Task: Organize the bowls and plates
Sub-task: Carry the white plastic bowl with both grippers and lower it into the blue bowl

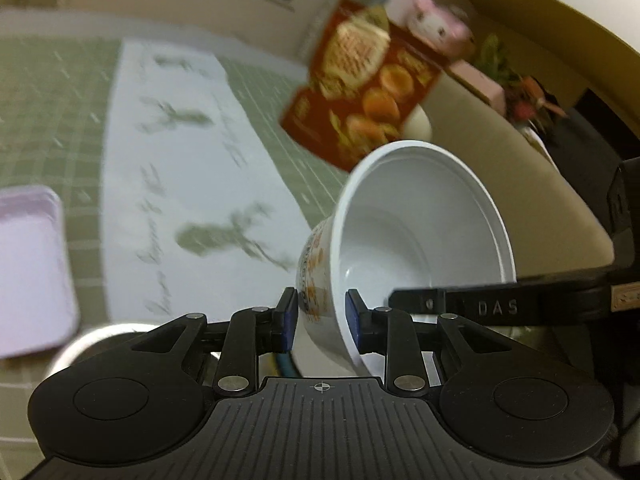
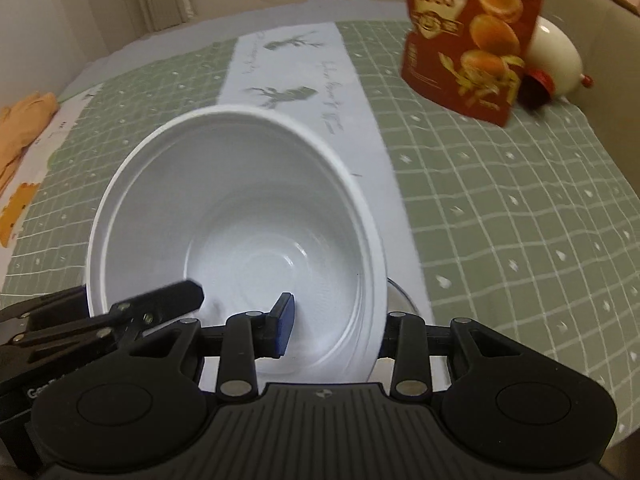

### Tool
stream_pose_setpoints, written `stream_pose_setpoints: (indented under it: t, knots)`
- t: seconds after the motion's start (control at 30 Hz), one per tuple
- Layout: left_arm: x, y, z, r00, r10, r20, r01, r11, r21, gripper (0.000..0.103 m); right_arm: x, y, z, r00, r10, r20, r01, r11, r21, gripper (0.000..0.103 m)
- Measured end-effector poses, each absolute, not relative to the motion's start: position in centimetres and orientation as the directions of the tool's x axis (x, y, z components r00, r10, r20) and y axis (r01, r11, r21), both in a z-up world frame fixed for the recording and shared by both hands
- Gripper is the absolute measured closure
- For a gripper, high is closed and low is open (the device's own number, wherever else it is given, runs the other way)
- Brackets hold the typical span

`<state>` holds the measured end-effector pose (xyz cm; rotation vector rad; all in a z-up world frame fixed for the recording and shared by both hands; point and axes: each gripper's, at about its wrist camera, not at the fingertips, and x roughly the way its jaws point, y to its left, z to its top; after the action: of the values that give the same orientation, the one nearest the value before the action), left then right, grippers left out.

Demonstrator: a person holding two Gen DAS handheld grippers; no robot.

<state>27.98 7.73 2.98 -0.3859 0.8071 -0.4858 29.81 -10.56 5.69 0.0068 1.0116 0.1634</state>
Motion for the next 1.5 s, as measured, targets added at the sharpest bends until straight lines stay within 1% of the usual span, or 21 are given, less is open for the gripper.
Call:
stream_pose_setpoints:
  t: [0.07,0.13,0.3,0.43,0.67,1.0,1.17,1.23,1.27,1.5]
  knots:
    - [28.6,7.2,2.1,0.544,-0.580,-0.606,0.267,0.804,-0.531,0.076,29.7,-11.5,5.3,0.508,0.127,-0.852,-0.110,0.991,0.082,0.069]
    - [29.0,6.6,1.2,0.515,-0.586,-0.626,0.270,0.804,-0.530,0.076,29.8,-12.4,4.6,0.487,0.121,-0.865,-0.087,0.992,0.090,0.069]
    - [29.2,5.1,-0.2,0.487,-0.545,-0.683,0.277,0.838,-0.470,0.076,30.2,-13.0,2.5,0.436,0.107,-0.893,-0.064,0.994,0.088,0.069]
    - [29.7,5.2,-1.1,0.467,-0.538,-0.702,0.262,0.842,-0.471,0.076,30.5,-12.8,1.2,0.417,0.095,-0.904,-0.065,0.995,0.074,0.069]
    - [30.3,6.0,-1.6,0.444,-0.563,-0.697,0.247,0.825,-0.509,0.079,31.5,-13.1,0.5,0.403,0.108,-0.909,-0.058,0.994,0.092,0.069]
    - [30.1,5.5,-1.5,0.454,-0.545,-0.705,0.262,0.838,-0.479,0.079,31.6,-13.1,-0.4,0.393,0.089,-0.915,-0.059,0.996,0.071,0.069]
    - [29.6,5.6,-0.7,0.505,-0.502,-0.702,0.268,0.865,-0.425,0.079,31.2,-13.2,-0.2,0.410,0.079,-0.909,-0.068,0.996,0.056,0.069]
    - [29.5,5.8,-0.4,0.520,-0.501,-0.692,0.273,0.865,-0.421,0.079,31.0,-13.4,-0.1,0.405,0.091,-0.910,-0.067,0.995,0.069,0.068]
    - [29.5,6.0,-0.2,0.524,-0.501,-0.689,0.273,0.865,-0.421,0.079,30.9,-13.4,-0.2,0.400,0.095,-0.912,-0.066,0.995,0.075,0.065]
    - [29.7,6.6,-0.1,0.525,-0.514,-0.678,0.267,0.856,-0.443,0.079,29.9,-13.5,0.0,0.396,0.121,-0.910,-0.074,0.992,0.100,0.065]
